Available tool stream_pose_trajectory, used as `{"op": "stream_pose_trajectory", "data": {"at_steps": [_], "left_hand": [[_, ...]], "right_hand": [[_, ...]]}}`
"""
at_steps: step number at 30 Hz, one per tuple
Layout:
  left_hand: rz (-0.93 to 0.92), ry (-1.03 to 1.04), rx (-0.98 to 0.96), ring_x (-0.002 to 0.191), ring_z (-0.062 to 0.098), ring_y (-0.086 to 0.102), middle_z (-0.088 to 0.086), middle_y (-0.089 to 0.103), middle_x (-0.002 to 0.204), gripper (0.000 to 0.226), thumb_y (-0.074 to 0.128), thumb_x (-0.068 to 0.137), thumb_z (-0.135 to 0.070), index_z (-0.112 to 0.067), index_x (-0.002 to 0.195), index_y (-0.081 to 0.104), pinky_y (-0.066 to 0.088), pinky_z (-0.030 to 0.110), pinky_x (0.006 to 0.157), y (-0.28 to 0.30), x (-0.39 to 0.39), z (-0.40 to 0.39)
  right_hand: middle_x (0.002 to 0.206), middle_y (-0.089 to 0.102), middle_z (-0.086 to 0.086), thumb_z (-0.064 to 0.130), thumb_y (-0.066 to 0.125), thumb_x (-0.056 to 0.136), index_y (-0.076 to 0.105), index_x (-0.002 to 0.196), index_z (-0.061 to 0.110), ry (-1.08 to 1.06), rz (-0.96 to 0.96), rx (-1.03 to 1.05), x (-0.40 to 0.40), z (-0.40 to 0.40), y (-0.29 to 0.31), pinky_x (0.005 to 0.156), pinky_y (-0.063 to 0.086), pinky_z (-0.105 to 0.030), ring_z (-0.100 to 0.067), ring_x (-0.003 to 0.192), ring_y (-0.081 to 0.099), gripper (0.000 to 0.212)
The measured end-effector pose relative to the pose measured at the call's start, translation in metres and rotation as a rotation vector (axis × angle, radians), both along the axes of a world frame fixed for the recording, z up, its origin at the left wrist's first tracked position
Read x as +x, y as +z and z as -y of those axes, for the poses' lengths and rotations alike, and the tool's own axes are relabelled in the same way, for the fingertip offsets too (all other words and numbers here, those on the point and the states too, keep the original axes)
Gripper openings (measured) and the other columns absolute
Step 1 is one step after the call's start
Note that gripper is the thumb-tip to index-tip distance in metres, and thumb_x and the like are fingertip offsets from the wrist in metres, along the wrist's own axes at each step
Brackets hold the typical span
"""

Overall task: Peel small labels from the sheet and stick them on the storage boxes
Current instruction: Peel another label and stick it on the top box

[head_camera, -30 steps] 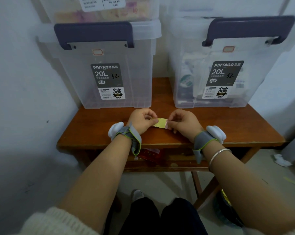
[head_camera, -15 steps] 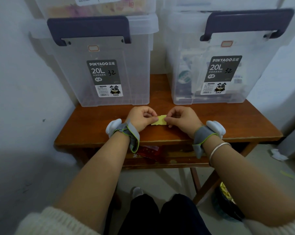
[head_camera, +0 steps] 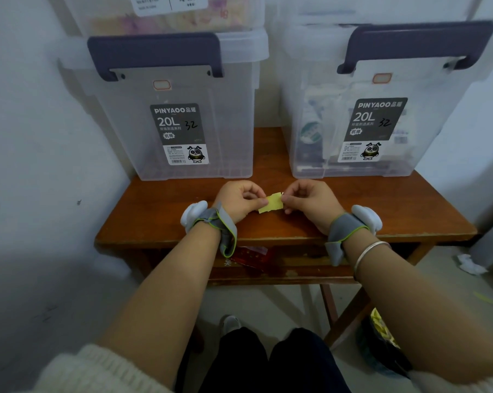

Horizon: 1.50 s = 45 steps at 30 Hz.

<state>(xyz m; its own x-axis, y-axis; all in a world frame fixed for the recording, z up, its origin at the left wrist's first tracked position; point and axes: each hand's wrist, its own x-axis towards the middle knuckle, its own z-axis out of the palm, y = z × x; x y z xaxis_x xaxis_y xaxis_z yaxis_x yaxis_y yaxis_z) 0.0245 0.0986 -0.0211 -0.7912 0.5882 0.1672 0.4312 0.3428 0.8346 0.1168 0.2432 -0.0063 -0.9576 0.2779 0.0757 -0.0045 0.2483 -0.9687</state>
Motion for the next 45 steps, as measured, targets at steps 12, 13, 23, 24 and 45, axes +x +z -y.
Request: {"op": "stream_pose_trajectory", "data": {"at_steps": [12,13,23,24,45], "left_hand": [[0.01,-0.009,0.039,0.045,-0.012,0.054,-0.01,0.057,0.057,0.015,0.071,0.075,-0.008,-0.018,0.07,0.063,0.04,-0.001,0.05,-0.0005,-0.0004,0.0008],[0.012,-0.011,0.038,0.045,-0.012,0.054,-0.01,0.058,0.057,0.016,0.071,0.076,-0.008,-0.02,0.069,0.062,0.04,-0.001,0.05,-0.0006,-0.0005,0.0005],[0.014,0.001,0.05,0.044,-0.012,0.053,-0.016,0.059,0.045,0.031,0.072,0.075,-0.01,-0.034,0.059,0.061,0.044,0.018,0.06,-0.0029,-0.0036,-0.0001],[0.011,0.003,0.056,0.044,-0.012,0.053,-0.016,0.058,0.047,0.031,0.072,0.075,-0.01,-0.034,0.059,0.061,0.044,0.017,0.059,-0.003,-0.0036,-0.0001],[0.007,0.012,0.014,0.055,0.006,0.051,-0.009,0.056,0.056,0.008,0.07,0.077,-0.009,-0.002,0.082,0.069,0.043,0.022,0.061,-0.0003,0.0007,-0.0005]], "right_hand": [[0.056,0.059,-0.003,0.008,0.068,0.075,0.053,0.06,0.014,-0.019,-0.006,0.024,-0.0004,0.0013,-0.0009,0.048,0.047,-0.011,-0.001,0.038,0.053,0.022],[0.057,0.059,-0.003,0.008,0.068,0.075,0.053,0.06,0.014,-0.021,-0.006,0.025,-0.0004,0.0014,-0.0011,0.047,0.047,-0.011,-0.001,0.038,0.053,0.022],[0.058,0.056,-0.004,-0.005,0.061,0.077,0.05,0.071,0.015,0.013,-0.053,-0.091,-0.0009,0.0013,-0.0014,0.044,0.049,-0.013,-0.003,0.041,0.056,0.023],[0.058,0.057,-0.004,-0.005,0.061,0.076,0.05,0.071,0.015,0.015,-0.055,-0.094,-0.0011,0.0014,-0.0015,0.045,0.049,-0.014,-0.003,0.042,0.056,0.023],[0.059,0.056,-0.007,-0.007,0.055,0.079,0.049,0.071,0.014,-0.014,-0.015,-0.028,0.0003,0.0033,-0.0007,0.042,0.047,-0.014,-0.007,0.043,0.055,0.024]]}}
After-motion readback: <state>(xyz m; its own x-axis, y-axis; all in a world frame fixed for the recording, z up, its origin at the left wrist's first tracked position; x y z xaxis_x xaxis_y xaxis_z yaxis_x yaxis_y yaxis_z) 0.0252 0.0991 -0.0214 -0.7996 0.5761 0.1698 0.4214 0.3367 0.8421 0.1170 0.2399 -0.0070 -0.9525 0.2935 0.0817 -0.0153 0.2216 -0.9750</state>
